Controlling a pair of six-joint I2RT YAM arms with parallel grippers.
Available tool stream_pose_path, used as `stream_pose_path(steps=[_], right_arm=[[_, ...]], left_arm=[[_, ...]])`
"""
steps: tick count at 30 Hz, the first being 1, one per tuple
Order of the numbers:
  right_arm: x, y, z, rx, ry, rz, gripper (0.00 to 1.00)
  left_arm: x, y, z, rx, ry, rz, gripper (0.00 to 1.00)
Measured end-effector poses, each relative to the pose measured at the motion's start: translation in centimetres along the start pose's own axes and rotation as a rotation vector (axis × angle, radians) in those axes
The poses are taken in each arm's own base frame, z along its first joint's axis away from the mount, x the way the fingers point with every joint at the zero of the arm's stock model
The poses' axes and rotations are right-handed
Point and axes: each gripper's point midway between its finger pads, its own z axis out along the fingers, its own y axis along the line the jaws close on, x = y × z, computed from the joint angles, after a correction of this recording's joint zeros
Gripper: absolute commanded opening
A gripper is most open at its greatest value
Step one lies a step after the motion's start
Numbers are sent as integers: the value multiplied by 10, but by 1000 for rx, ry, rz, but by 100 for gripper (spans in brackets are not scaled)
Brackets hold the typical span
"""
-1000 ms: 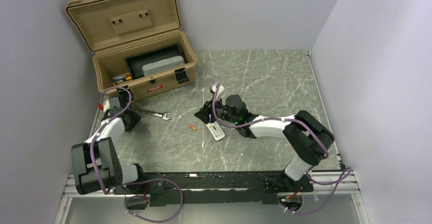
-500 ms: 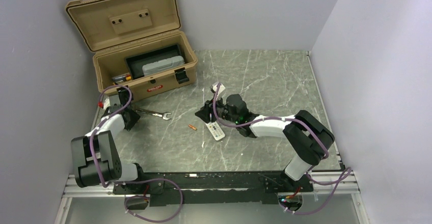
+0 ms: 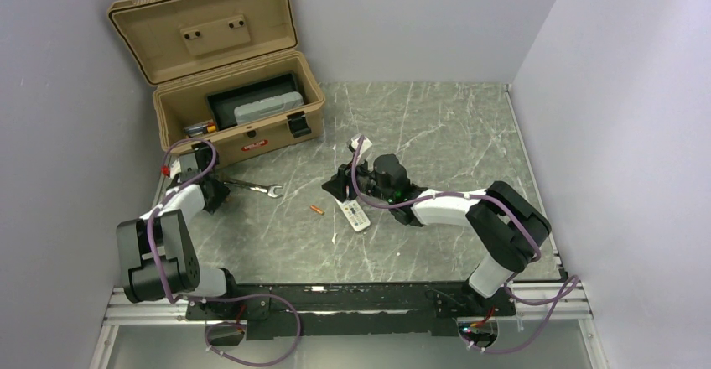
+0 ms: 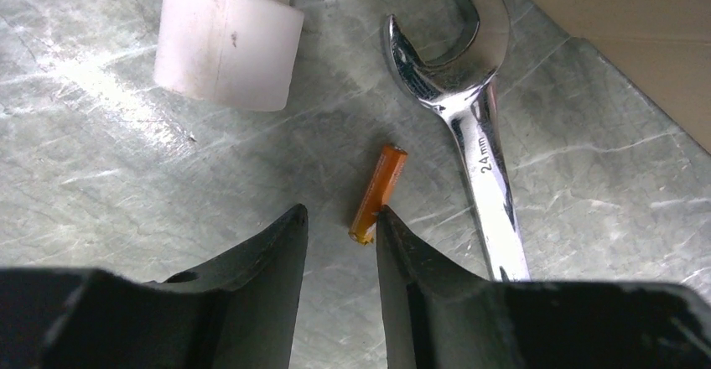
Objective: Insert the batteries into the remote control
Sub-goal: Move the battery to the center of the board.
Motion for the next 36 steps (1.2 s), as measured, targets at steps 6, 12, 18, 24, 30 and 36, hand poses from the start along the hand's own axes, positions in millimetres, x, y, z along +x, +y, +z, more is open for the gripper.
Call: stream_pose_path(steps=[6,12,18,24,30,36], right_arm=[[0,-1,0,3,-1,1,47],[-1,-3,0,6,-2,2,47],[-2,-5,-1,10,-4,3,47],[-2,-6,-1,13,-5,3,47],[-2,-7,-1,15,-6,4,47],[-3,-9,-1,19,-8,5,47]], left_arm=[[-1,-2,1,0,2,-1,42],[-3,-5,4,-5,9,1,42],[-3,-7,5,-14,3,-3,41],[-3,-7,6,-24,-5,-10,40],[-3,-9,7,-33,-12,-11,40],[-1,-18,8,-24,-22,2,37]])
